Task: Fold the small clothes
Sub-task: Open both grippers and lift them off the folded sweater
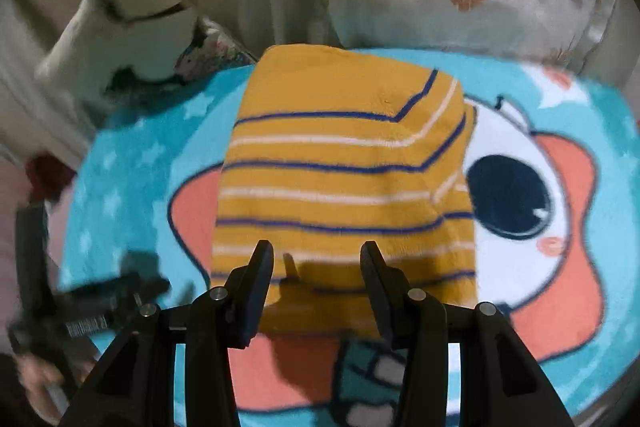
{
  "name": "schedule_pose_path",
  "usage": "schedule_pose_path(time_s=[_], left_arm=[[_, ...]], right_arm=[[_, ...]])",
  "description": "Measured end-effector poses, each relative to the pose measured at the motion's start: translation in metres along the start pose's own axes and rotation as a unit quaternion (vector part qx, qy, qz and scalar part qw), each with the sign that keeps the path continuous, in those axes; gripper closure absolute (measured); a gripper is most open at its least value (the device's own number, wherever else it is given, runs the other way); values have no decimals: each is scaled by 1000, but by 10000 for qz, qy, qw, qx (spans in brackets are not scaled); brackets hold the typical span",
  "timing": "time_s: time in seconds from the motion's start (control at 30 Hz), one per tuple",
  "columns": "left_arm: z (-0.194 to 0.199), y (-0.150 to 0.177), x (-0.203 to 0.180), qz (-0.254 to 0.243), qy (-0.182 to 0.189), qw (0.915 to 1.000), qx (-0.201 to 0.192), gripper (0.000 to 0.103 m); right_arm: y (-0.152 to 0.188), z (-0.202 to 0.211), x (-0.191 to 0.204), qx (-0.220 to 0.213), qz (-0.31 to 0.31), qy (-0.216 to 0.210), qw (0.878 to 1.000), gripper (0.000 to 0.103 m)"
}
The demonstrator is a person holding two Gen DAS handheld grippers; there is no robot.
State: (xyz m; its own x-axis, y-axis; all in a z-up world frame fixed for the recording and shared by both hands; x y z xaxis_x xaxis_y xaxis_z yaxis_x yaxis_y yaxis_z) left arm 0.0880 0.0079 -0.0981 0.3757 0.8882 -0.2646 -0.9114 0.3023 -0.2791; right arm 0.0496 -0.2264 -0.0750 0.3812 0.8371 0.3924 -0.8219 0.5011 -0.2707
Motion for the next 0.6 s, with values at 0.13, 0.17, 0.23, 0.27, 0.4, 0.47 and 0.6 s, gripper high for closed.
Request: schedule_pose_path(time_s=[0.13,0.17,0.23,0.27,0.4,0.47,0.6], left_arm=[[9,2,-7,-129,52,9998,-110,20],[11,3,-2,-165,8,9998,-132,20],[14,7,0,-312,-80,9993,-179,20],[9,3,-3,-366,-109,9991,-175,20],[-2,-8,-21,-466,-8,9989,-109,20],[-14,-21,-37,-605,-93,9980,-161,20],[-36,-25,-56,-621,-187,9979,63,20]], right_arm=[[38,-14,-46,571,-523,23,9970,54],[43,-9,-48,583,-533,32,9969,54],[54,12,-59,549,-588,150,9966,54],[53,24,-63,436,-639,160,9969,54],[15,55,-63,-255,-621,278,9974,54],[-12,53,-53,-527,-533,365,9965,54],[-53,15,-48,-544,-385,757,9949,54]])
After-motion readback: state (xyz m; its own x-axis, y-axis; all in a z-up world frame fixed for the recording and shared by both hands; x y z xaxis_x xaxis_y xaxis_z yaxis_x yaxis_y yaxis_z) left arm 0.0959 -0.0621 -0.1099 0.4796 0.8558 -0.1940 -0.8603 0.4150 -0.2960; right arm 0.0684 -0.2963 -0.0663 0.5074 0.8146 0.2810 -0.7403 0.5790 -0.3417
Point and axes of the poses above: each gripper's, at about its wrist camera, not at the fingertips, and z roughly against the way its jaws point, x to its left, y to its underside, the point moved 6 cm from there along -z, roughly the way its jaws point, and after that the axes turned 9 degrees about -z, right-handed, at the moved point
